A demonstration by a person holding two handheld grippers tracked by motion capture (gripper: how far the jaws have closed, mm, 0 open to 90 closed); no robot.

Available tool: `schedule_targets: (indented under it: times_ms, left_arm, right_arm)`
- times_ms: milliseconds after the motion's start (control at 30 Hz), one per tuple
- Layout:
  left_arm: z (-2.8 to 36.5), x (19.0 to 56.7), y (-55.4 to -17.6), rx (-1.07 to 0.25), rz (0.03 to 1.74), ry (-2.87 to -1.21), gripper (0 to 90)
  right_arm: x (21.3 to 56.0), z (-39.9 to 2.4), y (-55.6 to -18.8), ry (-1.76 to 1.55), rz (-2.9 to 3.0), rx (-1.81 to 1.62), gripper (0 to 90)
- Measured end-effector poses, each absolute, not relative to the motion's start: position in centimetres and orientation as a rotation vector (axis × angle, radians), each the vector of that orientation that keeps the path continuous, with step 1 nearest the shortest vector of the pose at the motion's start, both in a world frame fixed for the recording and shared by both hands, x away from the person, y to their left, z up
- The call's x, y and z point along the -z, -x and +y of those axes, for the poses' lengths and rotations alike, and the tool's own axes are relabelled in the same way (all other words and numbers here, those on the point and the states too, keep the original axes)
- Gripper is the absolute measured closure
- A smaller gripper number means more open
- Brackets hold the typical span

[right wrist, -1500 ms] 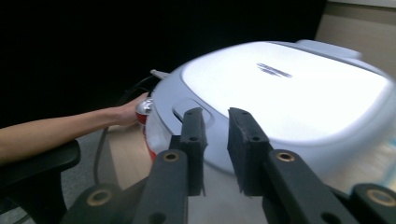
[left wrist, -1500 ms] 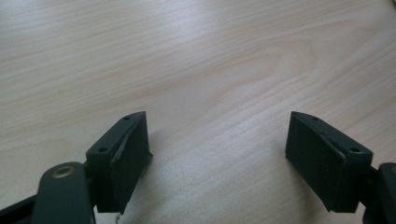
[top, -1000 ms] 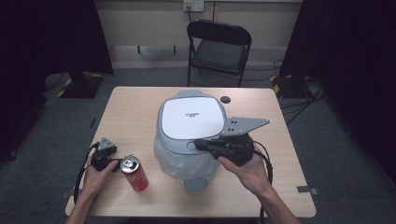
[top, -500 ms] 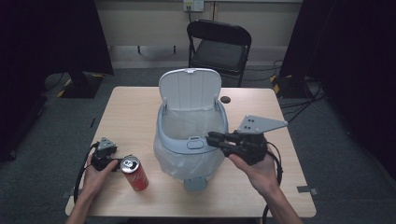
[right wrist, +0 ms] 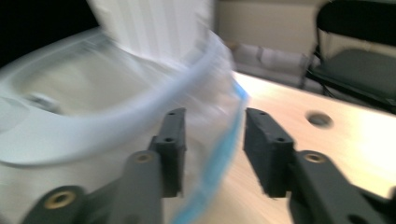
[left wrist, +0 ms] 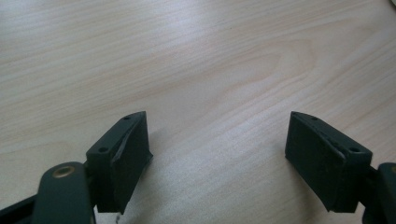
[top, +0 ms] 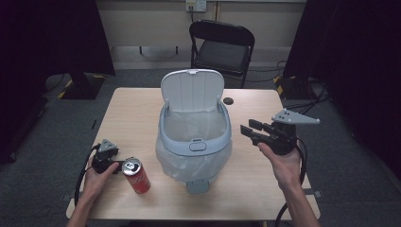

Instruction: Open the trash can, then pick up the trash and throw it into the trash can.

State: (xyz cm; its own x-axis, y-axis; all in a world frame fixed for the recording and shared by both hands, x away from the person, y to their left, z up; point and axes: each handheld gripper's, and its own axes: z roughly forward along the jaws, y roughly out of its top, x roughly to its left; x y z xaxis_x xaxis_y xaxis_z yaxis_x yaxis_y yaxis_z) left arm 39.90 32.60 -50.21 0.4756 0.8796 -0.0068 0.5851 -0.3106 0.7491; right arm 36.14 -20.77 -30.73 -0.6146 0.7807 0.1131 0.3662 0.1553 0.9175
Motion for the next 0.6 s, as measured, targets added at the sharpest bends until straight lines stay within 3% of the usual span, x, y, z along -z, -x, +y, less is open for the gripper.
schedule_targets:
  times_ms: [33,100,200,433,600]
  left_arm:
    - [32.6,50.2,-39.9,-0.538,1.209,-2.024,21.4]
    - [32.6,50.2,-39.9,-0.546,1.21,-2.025,21.4]
    - [32.7,50.2,-39.8,-0.553,1.211,-2.027,21.7]
    - [32.8,50.2,-39.6,-0.555,1.215,-2.028,21.7]
    - [33.0,50.2,-39.4,-0.55,1.224,-2.019,21.8]
  right_arm:
    - [32.2,-21.3,-36.6,-1.146,2.059,-1.408,42.1]
    - [32.8,-21.5,-36.7,-1.17,2.052,-1.403,39.5]
    - [36.9,-22.7,-37.4,-1.264,2.036,-1.304,27.1]
    - [42.6,-24.2,-38.1,-1.384,2.108,-1.176,18.0]
    - [46.1,-24.9,-38.1,-1.446,2.151,-1.069,16.3]
